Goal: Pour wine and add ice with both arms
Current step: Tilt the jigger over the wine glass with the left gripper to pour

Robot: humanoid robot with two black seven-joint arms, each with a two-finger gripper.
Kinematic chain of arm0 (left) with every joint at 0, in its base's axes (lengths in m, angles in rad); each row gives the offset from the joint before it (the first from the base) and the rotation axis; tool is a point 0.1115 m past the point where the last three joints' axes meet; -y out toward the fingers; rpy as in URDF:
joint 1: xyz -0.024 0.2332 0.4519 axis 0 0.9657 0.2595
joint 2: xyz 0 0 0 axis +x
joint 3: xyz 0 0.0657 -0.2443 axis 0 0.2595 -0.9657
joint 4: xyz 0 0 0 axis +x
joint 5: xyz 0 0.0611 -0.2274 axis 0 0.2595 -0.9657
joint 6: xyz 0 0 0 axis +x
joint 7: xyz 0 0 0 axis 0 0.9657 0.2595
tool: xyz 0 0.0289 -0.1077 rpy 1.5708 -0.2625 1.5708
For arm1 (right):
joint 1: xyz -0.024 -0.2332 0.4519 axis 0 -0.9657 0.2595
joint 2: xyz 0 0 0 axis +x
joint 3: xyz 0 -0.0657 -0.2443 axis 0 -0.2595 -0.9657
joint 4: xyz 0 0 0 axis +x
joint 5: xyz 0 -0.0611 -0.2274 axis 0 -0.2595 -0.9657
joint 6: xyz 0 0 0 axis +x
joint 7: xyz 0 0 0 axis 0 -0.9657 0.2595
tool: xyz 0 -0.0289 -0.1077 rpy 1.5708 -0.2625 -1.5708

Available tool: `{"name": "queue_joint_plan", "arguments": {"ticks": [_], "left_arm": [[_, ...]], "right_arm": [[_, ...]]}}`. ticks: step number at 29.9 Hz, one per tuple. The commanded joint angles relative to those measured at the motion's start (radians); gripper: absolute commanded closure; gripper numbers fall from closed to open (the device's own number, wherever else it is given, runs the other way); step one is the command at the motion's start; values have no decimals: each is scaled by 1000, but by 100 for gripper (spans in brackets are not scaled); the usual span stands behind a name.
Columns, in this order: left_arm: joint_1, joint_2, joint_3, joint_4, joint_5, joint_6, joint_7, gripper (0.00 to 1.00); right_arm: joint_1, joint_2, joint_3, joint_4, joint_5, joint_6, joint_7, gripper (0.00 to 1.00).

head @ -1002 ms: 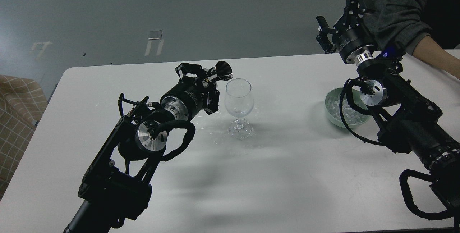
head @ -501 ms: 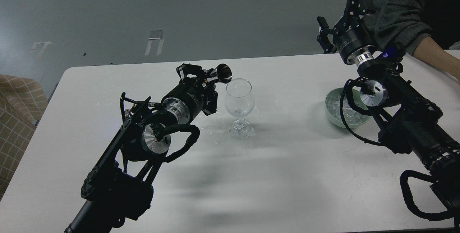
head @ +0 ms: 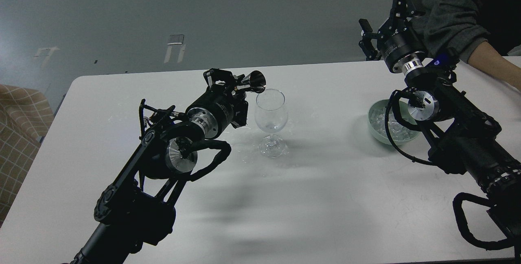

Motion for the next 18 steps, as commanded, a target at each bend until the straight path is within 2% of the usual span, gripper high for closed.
{"name": "queue_joint_plan", "arguments": {"ticks": [1,18], "left_arm": [[-1,0,4,-1,9,0,4,100],[-12,0,27,-1,82,0,16,100]], "right_arm": [[0,-2,0,0,0,0,0,0],[-6,-2,0,0,0,0,2,0]]}}
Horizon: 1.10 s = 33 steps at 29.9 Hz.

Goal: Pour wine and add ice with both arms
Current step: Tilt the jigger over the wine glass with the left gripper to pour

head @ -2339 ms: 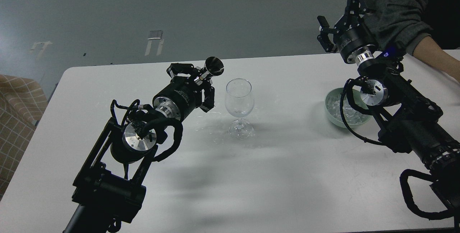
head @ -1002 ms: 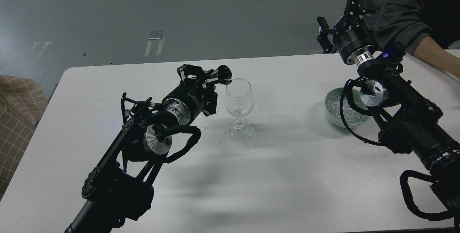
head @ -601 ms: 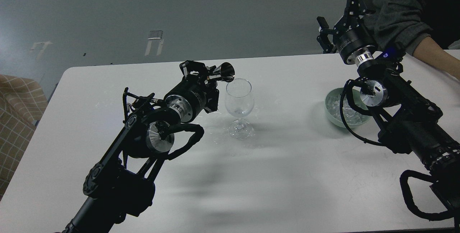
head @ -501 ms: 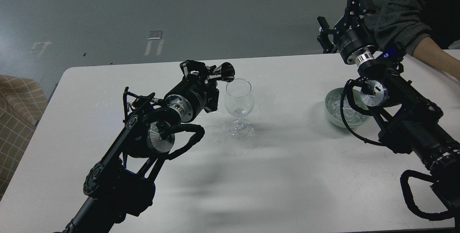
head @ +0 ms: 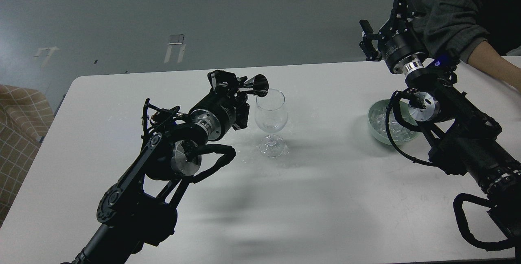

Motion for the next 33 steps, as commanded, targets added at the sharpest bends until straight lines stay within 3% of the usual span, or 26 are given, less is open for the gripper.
{"name": "queue_joint_plan", "arguments": {"ticks": [1,33], "left_arm": [[-6,0,1,-1,24,0,2,100],[-43,12,11,-11,103,-25,14,100]], "right_arm": [[-1,-1,0,0,0,1,0,0],[-1,-4,0,0,0,1,0,0]]}}
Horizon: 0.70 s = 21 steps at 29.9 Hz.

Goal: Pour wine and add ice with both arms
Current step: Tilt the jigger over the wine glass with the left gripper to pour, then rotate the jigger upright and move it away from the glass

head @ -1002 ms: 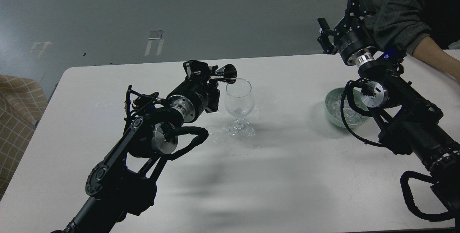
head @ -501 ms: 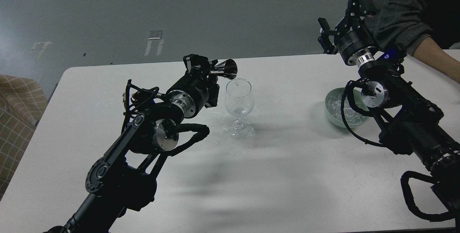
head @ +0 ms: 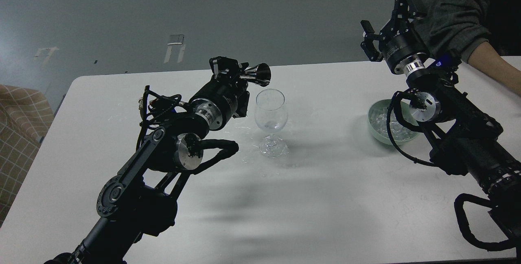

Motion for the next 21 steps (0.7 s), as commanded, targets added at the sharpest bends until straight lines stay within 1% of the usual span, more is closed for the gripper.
{"name": "queue_joint_plan", "arguments": {"ticks": [1,21], "left_arm": [[0,6,0,-1,12,-6,0,100],[9,51,10,-48,82,-11,5,100]], "right_arm": [[0,0,0,0,0,0,0,0],[0,0,0,0,0,0,0,0]]}}
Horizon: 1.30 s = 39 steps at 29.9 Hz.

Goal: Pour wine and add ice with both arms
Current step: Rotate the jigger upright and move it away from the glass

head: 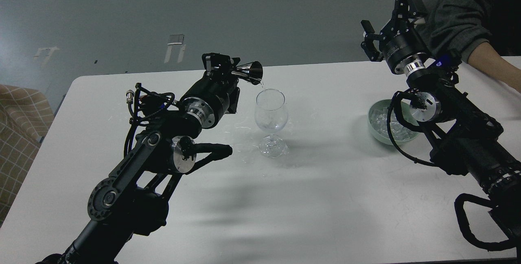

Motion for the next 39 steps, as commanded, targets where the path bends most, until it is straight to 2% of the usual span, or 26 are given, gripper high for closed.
{"name": "queue_joint_plan", "arguments": {"ticks": [1,7,14,33,39], "left_arm": [[0,4,0,-2,11,0,1,100],[0,9,0,-4,39,0,1,100],[0,36,60,-18,121,-1,1,100],[-3,50,61,-27,244,-14,3,100],[-7,66,61,-47,260,-18,26,100]], "right_arm": [[0,1,0,0,0,0,0,0],[0,1,0,0,0,0,0,0],[0,0,0,1,0,0,0,0],[-2,1,0,0,0,0,0,0],[-3,1,0,0,0,0,0,0]]}}
